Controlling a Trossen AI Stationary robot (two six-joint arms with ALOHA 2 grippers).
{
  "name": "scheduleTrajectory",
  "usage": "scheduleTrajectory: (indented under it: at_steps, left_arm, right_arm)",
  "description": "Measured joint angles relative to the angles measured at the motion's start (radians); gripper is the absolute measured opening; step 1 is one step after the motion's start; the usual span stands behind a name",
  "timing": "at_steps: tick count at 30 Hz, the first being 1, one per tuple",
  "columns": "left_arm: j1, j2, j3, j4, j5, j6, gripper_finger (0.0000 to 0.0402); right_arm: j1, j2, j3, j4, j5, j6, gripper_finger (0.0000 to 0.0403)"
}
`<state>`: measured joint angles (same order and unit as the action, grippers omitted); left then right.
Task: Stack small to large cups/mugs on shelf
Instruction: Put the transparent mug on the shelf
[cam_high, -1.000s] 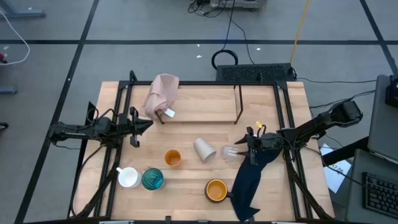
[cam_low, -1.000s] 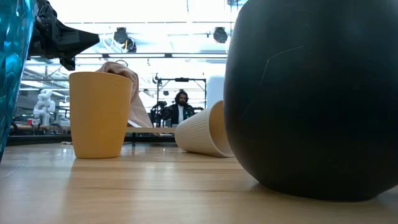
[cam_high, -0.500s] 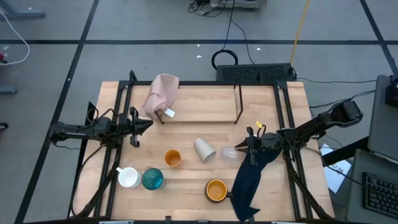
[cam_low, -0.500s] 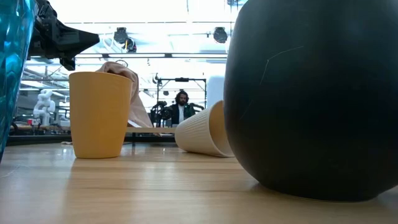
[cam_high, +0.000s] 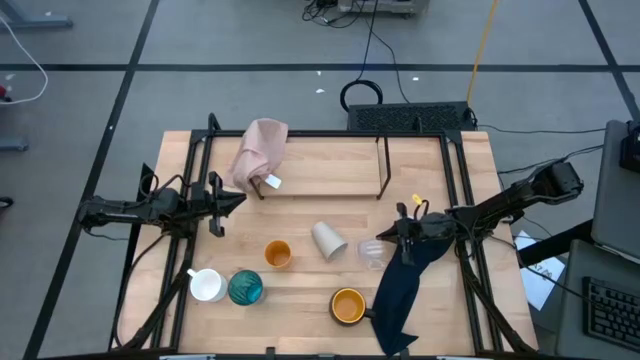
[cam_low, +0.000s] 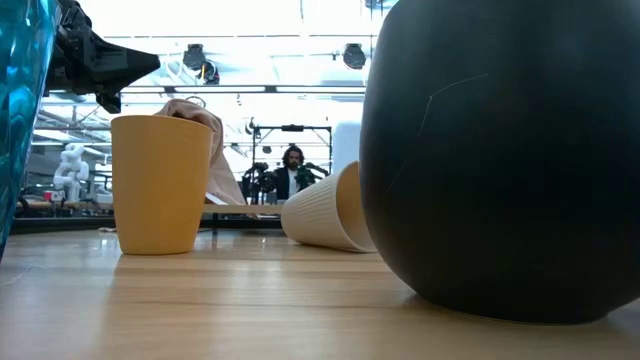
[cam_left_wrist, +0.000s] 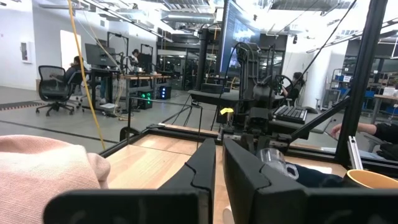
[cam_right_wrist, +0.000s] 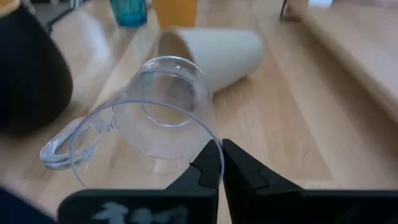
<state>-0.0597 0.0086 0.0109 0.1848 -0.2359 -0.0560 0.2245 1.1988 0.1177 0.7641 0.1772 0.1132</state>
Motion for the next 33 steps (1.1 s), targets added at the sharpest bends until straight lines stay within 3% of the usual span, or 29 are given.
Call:
scheduleTrajectory:
  at_steps: [5, 14, 19, 25, 33]
  left_arm:
    - [0.000, 0.000, 0.000, 0.000, 0.000, 0.000, 0.0033]
    - [0.000, 0.000, 0.000, 0.056, 0.001, 0.018, 0.0033]
    - [0.000, 0.000, 0.000, 0.054, 0.002, 0.029, 0.0033]
    - [0.000, 0.000, 0.000, 0.052, 0.003, 0.028, 0.0033]
    - [0.000, 0.000, 0.000, 0.050, 0.004, 0.025, 0.0033]
  right_arm:
    - [0.000, -0.036, 0.000, 0.070, 0.008, -0.025, 0.0001]
    - [-0.013, -0.238, 0.073, 0.063, 0.010, -0.081, 0.0000]
    - [-0.023, -0.342, 0.217, -0.213, 0.017, -0.161, 0.0000]
    - [-0.055, -0.381, 0.495, -0.663, 0.137, -0.204, 0.0000]
    - [-0.193, -0.366, 0.729, -0.895, 0.138, -0.192, 0.0000]
